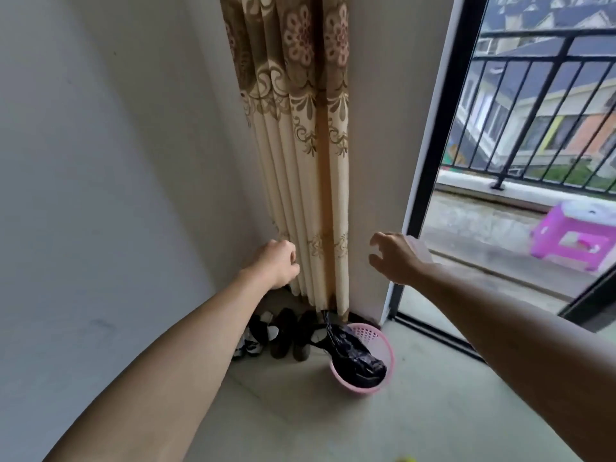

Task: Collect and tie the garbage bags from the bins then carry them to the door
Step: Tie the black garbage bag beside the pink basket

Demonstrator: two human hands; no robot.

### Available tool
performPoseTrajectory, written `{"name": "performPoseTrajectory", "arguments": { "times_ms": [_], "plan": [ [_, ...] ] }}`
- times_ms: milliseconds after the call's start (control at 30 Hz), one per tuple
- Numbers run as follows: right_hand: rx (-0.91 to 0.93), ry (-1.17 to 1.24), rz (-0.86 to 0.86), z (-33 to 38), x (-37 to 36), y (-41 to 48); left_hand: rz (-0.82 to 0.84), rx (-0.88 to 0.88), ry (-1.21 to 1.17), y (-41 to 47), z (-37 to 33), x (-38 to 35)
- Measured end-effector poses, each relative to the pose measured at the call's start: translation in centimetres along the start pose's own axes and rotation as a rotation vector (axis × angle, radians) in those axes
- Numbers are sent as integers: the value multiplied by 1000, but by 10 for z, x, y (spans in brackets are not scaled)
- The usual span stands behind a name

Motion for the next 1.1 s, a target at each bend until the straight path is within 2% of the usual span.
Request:
{"name": "performPoseTrajectory", "arguments": {
  "times_ms": [267, 567, 767, 967, 1100],
  "plan": [
    [-174, 39, 404, -90, -159, -32, 292, 171, -61, 35, 5, -165],
    [-273, 79, 726, -153, -299, -20, 445, 516, -273, 68, 40, -313],
    [-351, 125, 817, -146, -402, -5, 517, 640, -258, 85, 95, -409],
    [-430, 195, 866, -128, -532, 3, 595, 637, -271, 113, 144, -526],
    [-506, 217, 823, -116, -618, 1, 612, 622, -286, 138, 175, -607]
  ]
}}
Point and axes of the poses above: each hand's wrist, its own y-axis towards the middle knuckle, its own x-axis out of the back of the hand, z = x × y, the point moved 4 cm from there along y, towards the middle knuckle, and after that the axes turned 9 degrees about -z, right-handed, at the moved point
